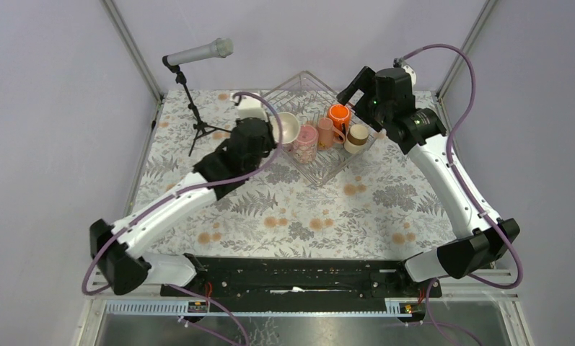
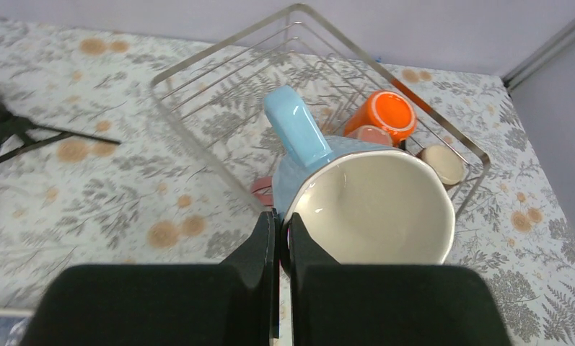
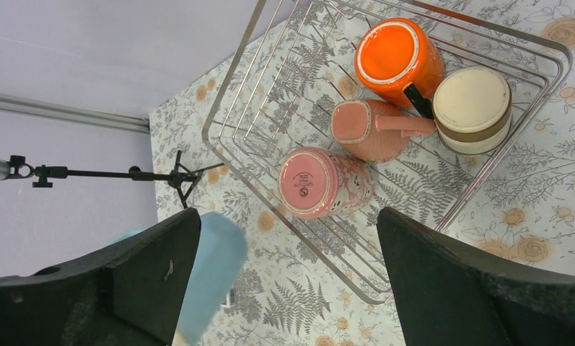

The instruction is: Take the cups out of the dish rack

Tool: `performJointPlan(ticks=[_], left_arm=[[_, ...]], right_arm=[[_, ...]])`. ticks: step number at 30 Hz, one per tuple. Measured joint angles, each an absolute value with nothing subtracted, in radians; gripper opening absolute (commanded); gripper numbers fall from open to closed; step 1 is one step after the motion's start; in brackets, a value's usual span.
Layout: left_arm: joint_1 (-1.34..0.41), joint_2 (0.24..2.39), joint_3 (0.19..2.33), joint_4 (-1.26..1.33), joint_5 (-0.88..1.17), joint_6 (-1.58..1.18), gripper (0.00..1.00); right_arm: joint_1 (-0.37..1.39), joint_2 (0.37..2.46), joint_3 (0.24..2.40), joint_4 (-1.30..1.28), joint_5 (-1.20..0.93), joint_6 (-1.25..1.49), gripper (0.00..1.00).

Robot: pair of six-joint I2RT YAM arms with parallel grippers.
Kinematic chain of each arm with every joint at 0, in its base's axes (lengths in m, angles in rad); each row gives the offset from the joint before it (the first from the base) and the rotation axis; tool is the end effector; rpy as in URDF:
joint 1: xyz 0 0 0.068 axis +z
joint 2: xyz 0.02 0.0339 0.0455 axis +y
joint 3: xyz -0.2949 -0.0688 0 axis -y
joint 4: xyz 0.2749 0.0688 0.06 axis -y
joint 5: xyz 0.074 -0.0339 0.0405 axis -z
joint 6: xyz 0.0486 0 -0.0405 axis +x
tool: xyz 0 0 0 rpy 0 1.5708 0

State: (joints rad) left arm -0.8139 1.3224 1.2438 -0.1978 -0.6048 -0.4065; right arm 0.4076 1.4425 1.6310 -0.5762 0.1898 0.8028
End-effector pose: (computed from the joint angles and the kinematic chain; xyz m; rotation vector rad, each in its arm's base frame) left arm 0.2508 -0.2252 0.4065 -0.0504 1.8074 -0.3122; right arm 0.3284 0.1318 0.4704 0.5173 1.9334 0.6070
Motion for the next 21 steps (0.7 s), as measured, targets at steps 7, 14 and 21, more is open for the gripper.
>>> performJointPlan(ticks=[7, 14, 21], left_arm=[[-0.662, 1.170, 1.159, -0.381, -0.529, -0.525, 0.00], [-0.486, 1.201, 1.007, -0.499, -0.374, -0.593, 0.00], [-0.368, 1.271, 0.937, -0.514, -0.275, -0.609, 0.00]], right_arm=[[0.405, 1.444, 1.595, -0.567, 0.165, 0.783, 1.00], [0.405, 1.460, 1.525, -0.566, 0.130, 0.769, 1.00], [0.405, 1.460, 1.470, -0.564, 0.099, 0.751, 1.00]])
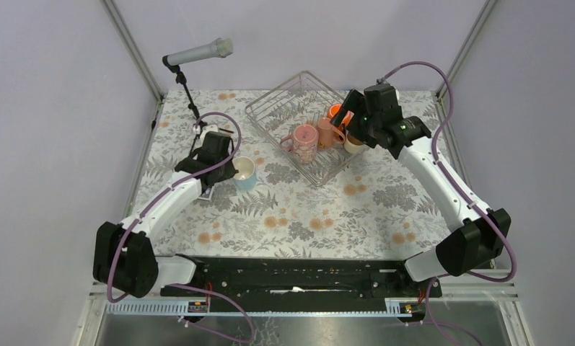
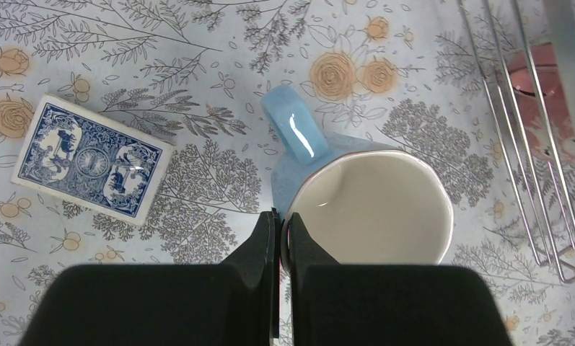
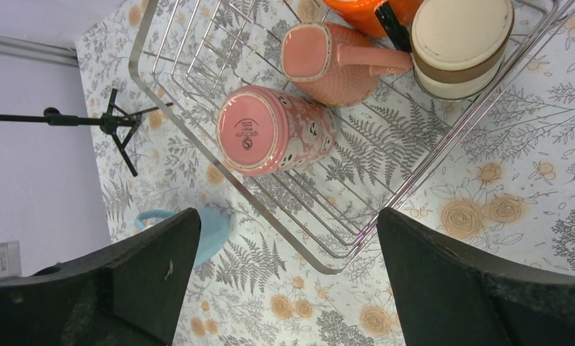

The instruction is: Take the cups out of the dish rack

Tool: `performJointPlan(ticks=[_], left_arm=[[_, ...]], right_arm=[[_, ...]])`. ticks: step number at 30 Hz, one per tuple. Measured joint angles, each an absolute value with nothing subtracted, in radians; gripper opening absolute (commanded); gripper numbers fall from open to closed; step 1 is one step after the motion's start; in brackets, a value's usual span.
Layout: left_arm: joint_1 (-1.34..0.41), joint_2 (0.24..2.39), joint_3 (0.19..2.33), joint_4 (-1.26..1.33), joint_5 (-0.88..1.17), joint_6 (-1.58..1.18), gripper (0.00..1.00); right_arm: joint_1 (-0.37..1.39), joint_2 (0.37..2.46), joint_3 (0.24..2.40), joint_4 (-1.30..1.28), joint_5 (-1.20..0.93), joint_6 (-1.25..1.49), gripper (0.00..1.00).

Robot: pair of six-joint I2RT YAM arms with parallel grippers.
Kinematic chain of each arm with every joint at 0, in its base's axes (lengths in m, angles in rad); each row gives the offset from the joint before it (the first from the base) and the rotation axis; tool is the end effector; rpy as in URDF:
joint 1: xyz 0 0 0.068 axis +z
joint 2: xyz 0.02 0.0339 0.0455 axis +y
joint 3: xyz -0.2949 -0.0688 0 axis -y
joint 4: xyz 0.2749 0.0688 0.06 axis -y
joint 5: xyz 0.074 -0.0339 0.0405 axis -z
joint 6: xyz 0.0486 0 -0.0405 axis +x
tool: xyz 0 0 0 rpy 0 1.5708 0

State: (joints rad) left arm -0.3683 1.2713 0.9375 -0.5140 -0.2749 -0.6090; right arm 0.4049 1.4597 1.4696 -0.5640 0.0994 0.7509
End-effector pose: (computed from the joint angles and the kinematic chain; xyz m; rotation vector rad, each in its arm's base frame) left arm 0.2774 -0.0929 0.2713 -0.4089 2.3456 -0.1316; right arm 0.3380 0.1396 0.4049 0.4340 2.1331 0.5717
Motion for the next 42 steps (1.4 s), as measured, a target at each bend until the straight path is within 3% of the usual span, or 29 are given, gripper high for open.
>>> performJointPlan(ticks=[4, 15, 18, 21, 22, 27, 30, 36, 42], left_arm=[[-0.274, 1.340, 0.926, -0.468, -0.208, -0.615, 0.00], [-0.242, 1.391, 0.951, -0.432, -0.179, -0.617, 0.00], [-0.242, 1.399, 0.960, -0.435, -0.172, -0.611, 0.17], [-0.242, 1.406, 0.967, -0.433, -0.161, -0.603, 0.45], [-0.242, 1.406, 0.968, -0.432, -0.157, -0.602, 0.49], [-0.243, 1.406, 0.979, -0.433, -0.140, -0.598, 0.55], [-0.243, 1.406, 0.987, -0.435, -0.136, -0.595, 0.64], [-0.243, 1.391, 1.002, -0.448, -0.139, -0.574, 0.98], [-0.243, 1.341, 1.019, -0.461, -0.145, -0.552, 0.99]], right_arm=[[0.405, 1.460, 1.451, -0.563, 0.068, 0.741, 1.00], [0.405, 1.459, 1.414, -0.563, 0.056, 0.739, 1.00], [0.405, 1.458, 1.414, -0.563, 0.044, 0.739, 1.00], [0.405, 1.457, 1.414, -0.563, 0.039, 0.739, 1.00], [0.405, 1.457, 1.414, -0.563, 0.036, 0.739, 1.00], [0.405, 1.456, 1.406, -0.561, 0.033, 0.740, 1.00], [0.405, 1.455, 1.401, -0.556, 0.032, 0.740, 1.00], [0.405, 1.455, 1.400, -0.554, 0.033, 0.736, 1.00], [0.405, 1.458, 1.403, -0.557, 0.036, 0.702, 1.00]])
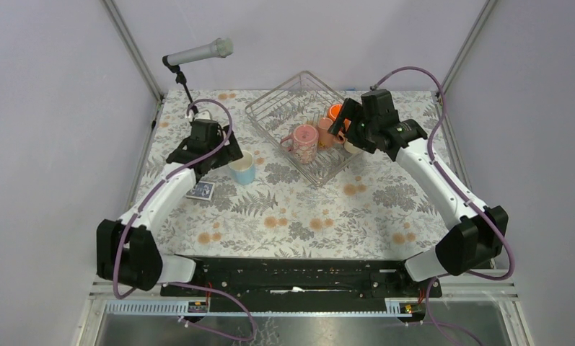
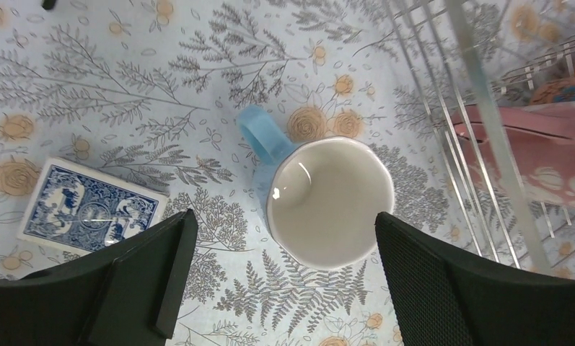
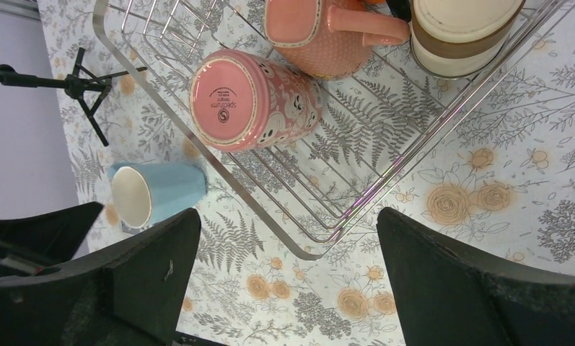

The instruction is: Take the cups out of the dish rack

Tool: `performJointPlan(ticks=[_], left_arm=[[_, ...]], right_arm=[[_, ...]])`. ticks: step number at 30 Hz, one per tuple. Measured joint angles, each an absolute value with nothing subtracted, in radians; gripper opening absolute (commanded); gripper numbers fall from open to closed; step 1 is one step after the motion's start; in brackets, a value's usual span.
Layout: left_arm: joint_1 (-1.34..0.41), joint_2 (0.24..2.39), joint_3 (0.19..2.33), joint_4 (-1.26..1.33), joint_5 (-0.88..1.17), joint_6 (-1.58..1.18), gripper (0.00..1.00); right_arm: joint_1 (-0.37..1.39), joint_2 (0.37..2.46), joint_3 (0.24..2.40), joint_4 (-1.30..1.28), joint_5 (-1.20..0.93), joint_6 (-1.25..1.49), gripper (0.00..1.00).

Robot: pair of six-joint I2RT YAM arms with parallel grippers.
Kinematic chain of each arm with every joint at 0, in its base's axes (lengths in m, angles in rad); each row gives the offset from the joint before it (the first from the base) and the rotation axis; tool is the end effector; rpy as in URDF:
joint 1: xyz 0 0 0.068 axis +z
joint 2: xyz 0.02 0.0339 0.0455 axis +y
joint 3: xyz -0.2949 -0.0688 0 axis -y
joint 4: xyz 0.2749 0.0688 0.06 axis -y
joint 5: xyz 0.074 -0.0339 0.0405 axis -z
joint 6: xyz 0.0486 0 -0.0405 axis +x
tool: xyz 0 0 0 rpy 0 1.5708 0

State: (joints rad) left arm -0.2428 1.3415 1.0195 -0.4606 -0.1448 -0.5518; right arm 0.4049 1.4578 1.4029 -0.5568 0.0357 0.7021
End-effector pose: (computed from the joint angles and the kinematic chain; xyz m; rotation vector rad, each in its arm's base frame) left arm 0.3116 -0.0700 0.2845 -0.4322 2.3138 -0.2212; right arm 0.3361 0.1421 0.3810 0.3527 2.2155 0.5792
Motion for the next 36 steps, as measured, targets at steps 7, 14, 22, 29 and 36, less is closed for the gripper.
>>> performJointPlan(ticks=[7, 14, 22, 29, 36], left_arm=[[-0.254, 1.240, 1.067, -0.474, -0.159, -0.504, 0.99], [-0.382, 1.224, 1.110, -0.469, -0.164, -0.456, 0.99], [-0.469, 1.243, 1.113, -0.451, -0.125, -0.444, 0.99], [-0.472, 1.245, 1.113, -0.445, -0.076, -0.441, 0.99], [-0.472, 1.235, 1.112, -0.439, -0.054, -0.435, 0.99]], right_arm=[[0.405, 1.546, 1.493, -0.599, 0.044, 0.627, 1.00], [0.429, 1.674, 1.602, -0.639, 0.069, 0.559, 1.00], [0.419, 1.767, 1.718, -0.704, 0.184, 0.470, 1.00], [0.307, 1.880, 1.795, -0.722, 0.198, 0.448, 0.92], [0.252, 2.045, 1.888, -0.733, 0.171, 0.449, 0.87]])
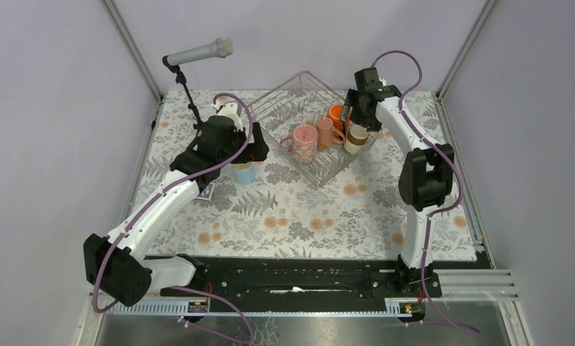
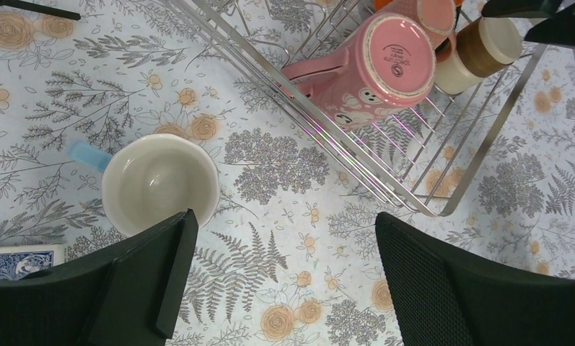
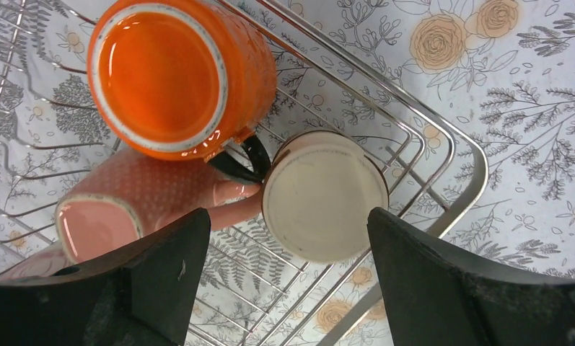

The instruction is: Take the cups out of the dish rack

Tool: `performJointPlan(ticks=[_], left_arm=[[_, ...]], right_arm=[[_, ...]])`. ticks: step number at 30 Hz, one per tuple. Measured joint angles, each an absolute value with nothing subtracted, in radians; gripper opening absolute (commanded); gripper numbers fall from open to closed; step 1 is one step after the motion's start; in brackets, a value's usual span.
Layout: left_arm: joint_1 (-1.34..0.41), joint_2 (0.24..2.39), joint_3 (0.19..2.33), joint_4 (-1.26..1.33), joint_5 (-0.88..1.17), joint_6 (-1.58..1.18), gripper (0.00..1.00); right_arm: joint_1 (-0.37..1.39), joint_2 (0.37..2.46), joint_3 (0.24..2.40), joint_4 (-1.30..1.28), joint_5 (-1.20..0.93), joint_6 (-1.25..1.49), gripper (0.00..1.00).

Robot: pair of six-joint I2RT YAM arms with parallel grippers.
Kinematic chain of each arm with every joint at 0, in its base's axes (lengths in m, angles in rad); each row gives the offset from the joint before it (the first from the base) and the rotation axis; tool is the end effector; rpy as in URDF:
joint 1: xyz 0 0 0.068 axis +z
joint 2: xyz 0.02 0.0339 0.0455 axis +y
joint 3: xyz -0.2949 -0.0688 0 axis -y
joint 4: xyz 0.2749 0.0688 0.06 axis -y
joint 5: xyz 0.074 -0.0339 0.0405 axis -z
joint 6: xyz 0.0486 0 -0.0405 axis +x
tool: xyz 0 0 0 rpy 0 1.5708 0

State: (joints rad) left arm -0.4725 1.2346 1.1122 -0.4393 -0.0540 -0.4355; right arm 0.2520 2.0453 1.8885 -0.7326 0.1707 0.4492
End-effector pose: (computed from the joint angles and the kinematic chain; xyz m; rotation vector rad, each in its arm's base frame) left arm 0.2742 -0.1372 0.3526 0.0078 2.1691 -0.4726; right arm 0.4983 0.1198 0.2975 0.3144 2.4248 0.1012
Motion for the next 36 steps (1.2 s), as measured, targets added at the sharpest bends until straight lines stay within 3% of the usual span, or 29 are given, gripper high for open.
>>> performJointPlan(ticks=[8, 29, 36], left_arm=[[-0.472, 1.213, 1.110, -0.423, -0.034, -0.434, 0.99], [-0.472, 1.213, 1.110, -0.422, -0.017, -0.437, 0.99], [-0.472, 1.224, 1.110, -0.420, -0.017, -0.438, 0.99]], right_arm=[[0.224, 2.082, 1.917, -0.755, 0.155, 0.453, 0.95], [0.187, 2.123, 1.902, -0.739, 0.087, 0.469, 0.82], [0.187, 2.137, 1.891, -0.726, 0.067, 0.468, 0.83]])
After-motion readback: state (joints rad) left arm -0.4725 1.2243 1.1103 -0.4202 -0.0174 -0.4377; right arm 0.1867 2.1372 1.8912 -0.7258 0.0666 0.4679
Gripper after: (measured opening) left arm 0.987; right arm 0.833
